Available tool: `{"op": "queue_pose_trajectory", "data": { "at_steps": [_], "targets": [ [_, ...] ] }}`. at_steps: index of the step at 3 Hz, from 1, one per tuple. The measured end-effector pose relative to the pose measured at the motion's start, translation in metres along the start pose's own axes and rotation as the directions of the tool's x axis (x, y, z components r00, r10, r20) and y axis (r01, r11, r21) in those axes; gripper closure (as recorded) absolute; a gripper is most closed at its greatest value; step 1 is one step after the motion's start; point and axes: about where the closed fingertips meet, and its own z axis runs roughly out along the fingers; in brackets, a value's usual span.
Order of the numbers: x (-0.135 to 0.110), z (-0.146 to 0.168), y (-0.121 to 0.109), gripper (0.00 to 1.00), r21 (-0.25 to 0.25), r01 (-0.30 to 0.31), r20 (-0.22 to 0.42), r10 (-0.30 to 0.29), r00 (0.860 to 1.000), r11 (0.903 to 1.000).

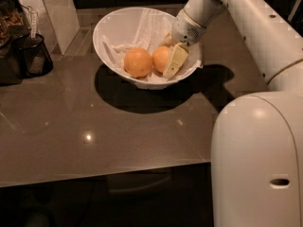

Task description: Pick orange from white bowl

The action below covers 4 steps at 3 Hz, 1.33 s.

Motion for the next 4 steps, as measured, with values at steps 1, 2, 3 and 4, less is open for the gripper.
{"op": "queue_pose_trajectory", "data": {
  "at_steps": [1, 2, 3, 4],
  "targets": [
    [0.0038, 0.0094, -0.0025, 0.37, -0.016, -0.015, -0.003, 0.015, 1.0, 0.9998],
    [0.0039, 0.0094, -0.0025, 0.58, -0.016, -0.015, -0.003, 0.015, 1.0, 0.9998],
    [0.0061, 0.0107, -0.0025, 0.81, -0.018, -0.024, -0.006, 0.024, 1.0, 0.9995],
    [0.0057, 0.0099, -0.003, 1.0, -0.017, -0.024, -0.006, 0.024, 1.0, 0.9996]
  ]
}}
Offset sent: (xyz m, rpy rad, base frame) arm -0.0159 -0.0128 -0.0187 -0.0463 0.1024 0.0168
